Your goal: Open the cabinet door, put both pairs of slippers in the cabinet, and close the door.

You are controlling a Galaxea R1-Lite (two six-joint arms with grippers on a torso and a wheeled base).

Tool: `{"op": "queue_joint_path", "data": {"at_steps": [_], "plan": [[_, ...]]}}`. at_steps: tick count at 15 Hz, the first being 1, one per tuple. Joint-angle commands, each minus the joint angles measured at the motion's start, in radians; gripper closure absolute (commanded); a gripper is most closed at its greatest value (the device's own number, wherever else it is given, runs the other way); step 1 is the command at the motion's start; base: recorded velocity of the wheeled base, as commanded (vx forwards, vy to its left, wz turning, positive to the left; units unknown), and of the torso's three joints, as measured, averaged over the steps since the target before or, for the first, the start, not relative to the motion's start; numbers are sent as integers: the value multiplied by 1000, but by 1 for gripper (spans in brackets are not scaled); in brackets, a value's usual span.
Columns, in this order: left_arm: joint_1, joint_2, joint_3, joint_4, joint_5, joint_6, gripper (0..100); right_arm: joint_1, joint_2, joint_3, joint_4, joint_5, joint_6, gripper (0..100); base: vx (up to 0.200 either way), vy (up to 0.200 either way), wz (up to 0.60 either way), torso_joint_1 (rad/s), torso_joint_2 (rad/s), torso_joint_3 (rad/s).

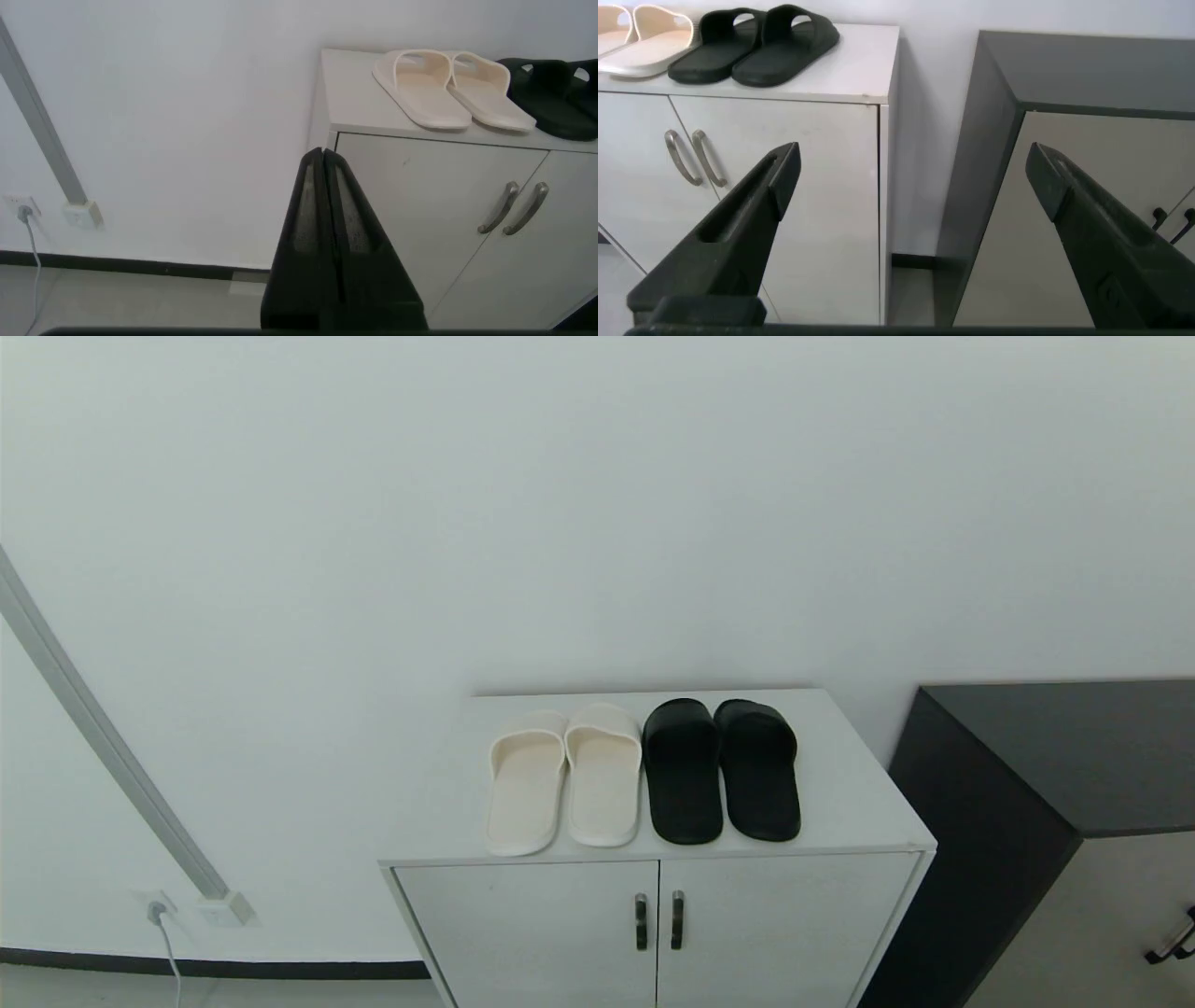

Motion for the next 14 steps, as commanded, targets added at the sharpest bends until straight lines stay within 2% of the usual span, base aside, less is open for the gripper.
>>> {"op": "queue_joint_path", "data": {"at_steps": [1, 14], "plan": [[1, 0, 0, 0, 0, -1, 100, 0, 0, 0, -1, 0, 0, 0, 0, 0, 0, 0, 0, 0], [1, 0, 0, 0, -2, 2, 100, 0, -2, 0, -5, 2, -39, 0, 0, 0, 0, 0, 0, 0]]}}
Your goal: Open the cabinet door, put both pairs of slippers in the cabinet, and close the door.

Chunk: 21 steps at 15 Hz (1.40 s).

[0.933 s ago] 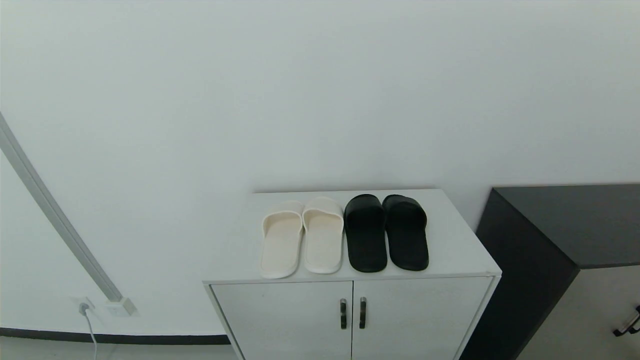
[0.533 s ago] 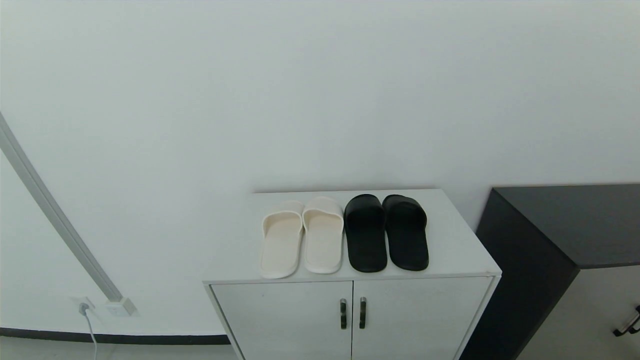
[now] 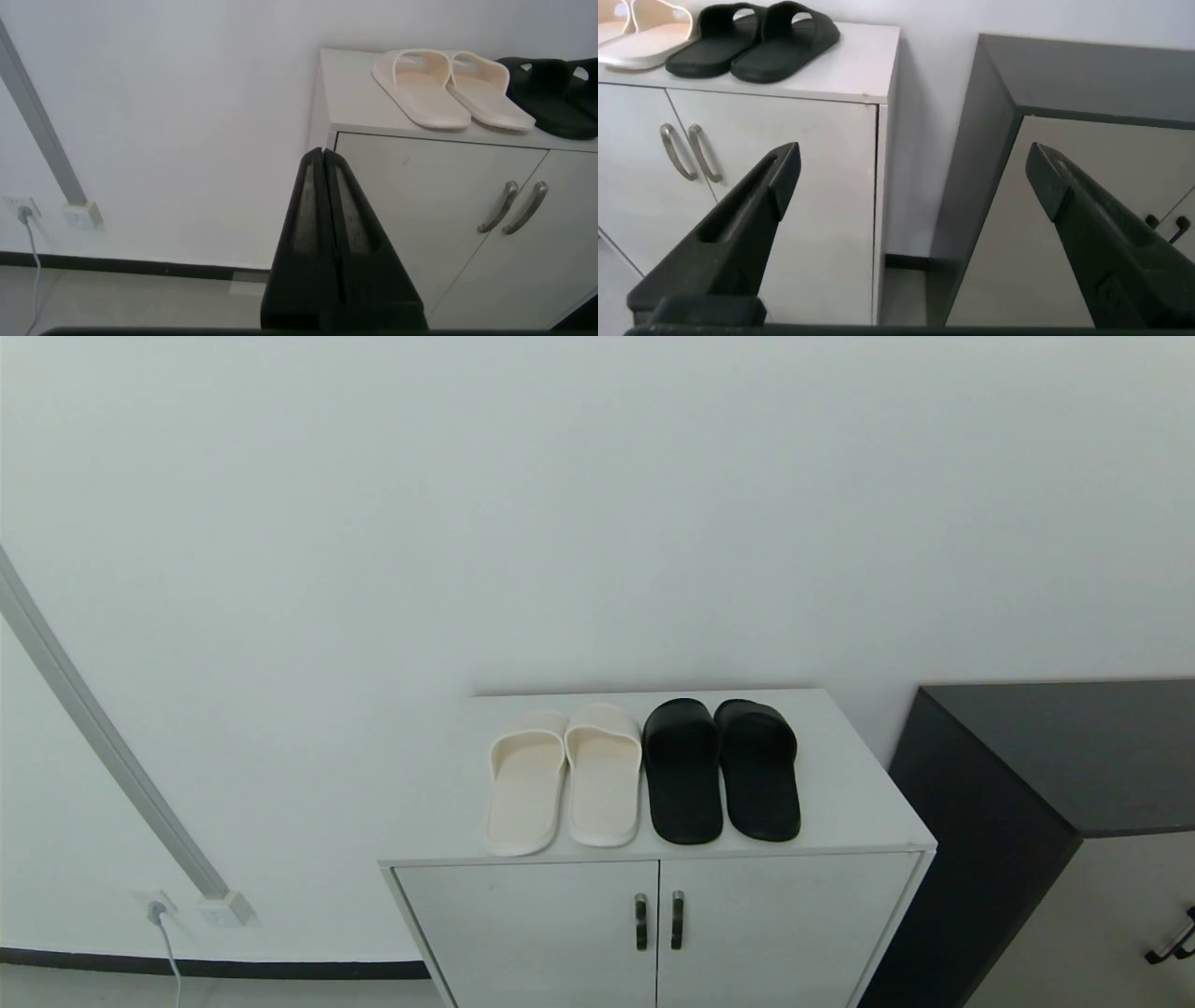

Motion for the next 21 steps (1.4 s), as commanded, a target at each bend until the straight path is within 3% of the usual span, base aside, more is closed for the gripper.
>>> {"op": "queue_joint_path", "data": {"at_steps": [1, 3, 6, 9, 14, 16, 19, 21], "plan": [[0, 0, 0, 0, 4, 0, 100, 0, -1, -6, -8, -6, 6, 0, 0, 0, 0, 0, 0, 0], [0, 0, 0, 0, 4, 0, 100, 2, 125, -262, 15, 2, 187, 0, 0, 0, 0, 0, 0, 0], [0, 0, 0, 0, 4, -1, 100, 11, 290, -221, 62, 71, 113, 0, 0, 0, 0, 0, 0, 0], [0, 0, 0, 0, 1, 0, 100, 14, 488, -166, -102, 138, 113, 0, 0, 0, 0, 0, 0, 0], [0, 0, 0, 0, 1, 2, 100, 127, 786, -308, -226, 143, 139, 0, 0, 0, 0, 0, 0, 0], [0, 0, 0, 0, 1, 2, 100, 253, 956, -393, -350, 91, 160, 0, 0, 0, 0, 0, 0, 0], [0, 0, 0, 0, 1, 2, 100, 523, 1157, -486, -467, -129, 220, 0, 0, 0, 0, 0, 0, 0], [0, 0, 0, 0, 1, 2, 100, 640, 1289, -565, -522, -231, 231, 0, 0, 0, 0, 0, 0, 0]]}}
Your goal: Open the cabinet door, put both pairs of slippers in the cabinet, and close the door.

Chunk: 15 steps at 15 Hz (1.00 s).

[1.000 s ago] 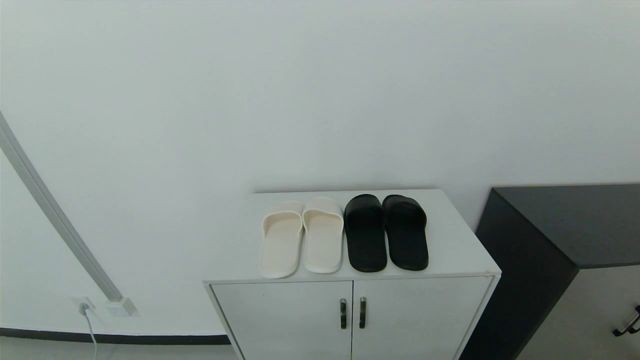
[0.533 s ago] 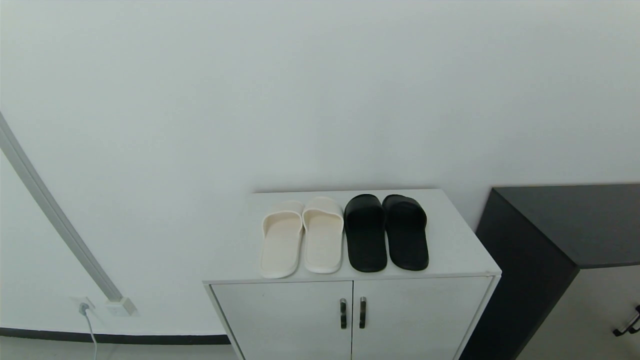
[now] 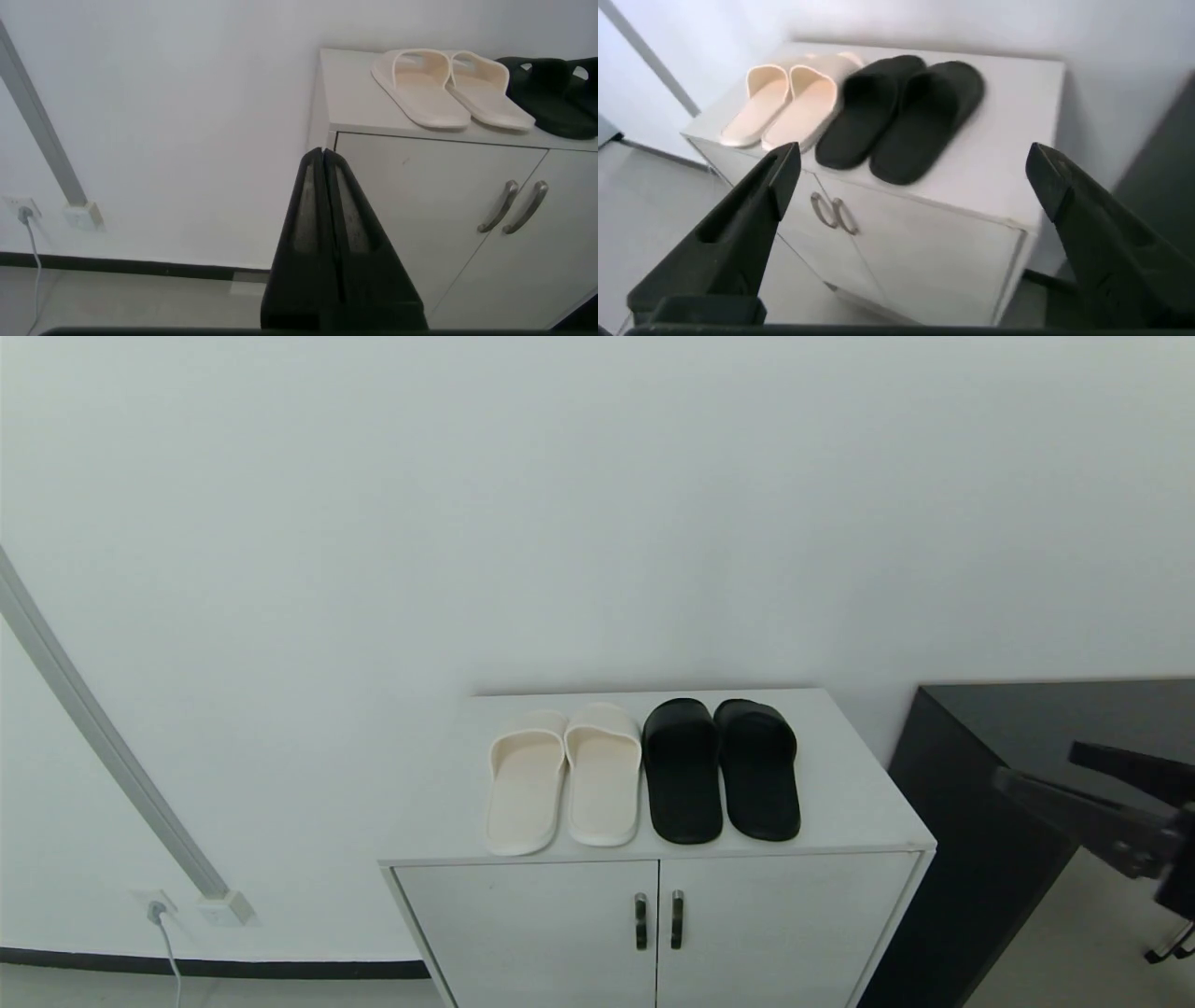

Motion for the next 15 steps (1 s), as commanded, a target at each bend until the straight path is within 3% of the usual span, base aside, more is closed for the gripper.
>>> {"op": "queue_joint_path", "data": {"at_steps": [1, 6, 11, 15], "plan": [[0, 0, 0, 0, 1, 0, 100, 178, 277, -138, -76, -151, 32, 0, 0, 0, 0, 0, 0, 0], [0, 0, 0, 0, -1, 0, 100, 298, 546, -344, -90, -346, 116, 0, 0, 0, 0, 0, 0, 0], [0, 0, 0, 0, -1, 0, 100, 296, 776, -473, -91, -550, 179, 0, 0, 0, 0, 0, 0, 0], [0, 0, 0, 0, -1, 1, 100, 281, 883, -542, -96, -578, 203, 0, 0, 0, 0, 0, 0, 0]]}}
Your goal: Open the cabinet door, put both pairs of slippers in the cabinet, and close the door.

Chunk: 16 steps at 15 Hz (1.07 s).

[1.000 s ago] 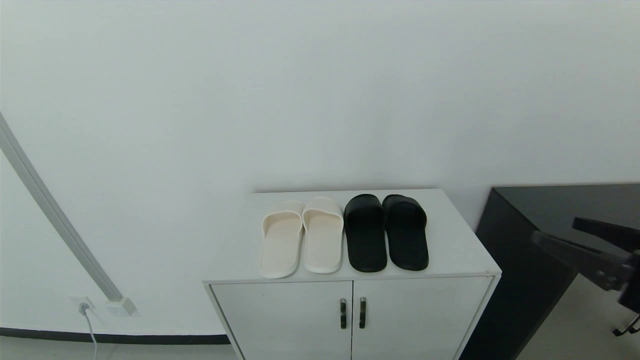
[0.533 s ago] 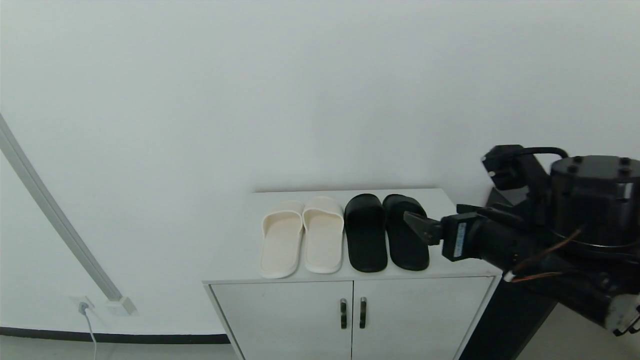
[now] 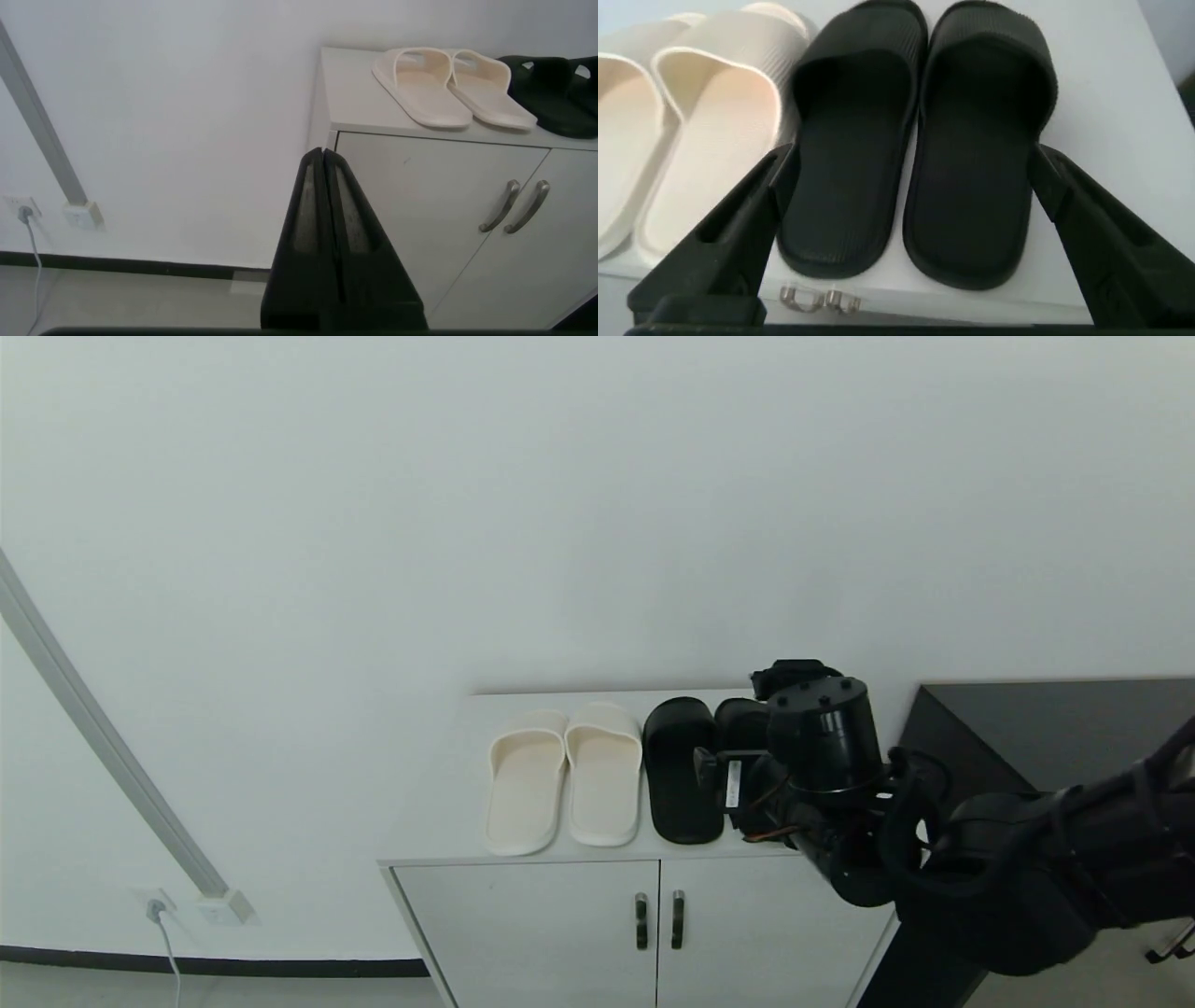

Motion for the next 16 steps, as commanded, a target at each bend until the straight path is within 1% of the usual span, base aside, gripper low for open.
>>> {"op": "queue_joint_path", "data": {"at_steps": [1, 4, 8, 13, 16], "plan": [[1, 0, 0, 0, 1, -2, 100, -18, 94, -51, -7, -14, 0, 0, 0, 0, 0, 0, 0, 0], [1, 0, 0, 0, 1, 0, 100, -26, 152, -112, -7, -14, -1, 0, 0, 0, 0, 0, 0, 0], [1, 0, -1, 0, 1, -2, 100, -66, 223, -184, -7, -13, -1, 0, 0, 0, 0, 0, 0, 0], [1, 0, 0, 0, 1, -2, 100, -72, 297, -278, -4, -8, -13, 0, 0, 0, 0, 0, 0, 0], [1, 0, -1, 0, 1, -2, 100, -106, 366, -354, -6, -7, -41, 0, 0, 0, 0, 0, 0, 0]]}}
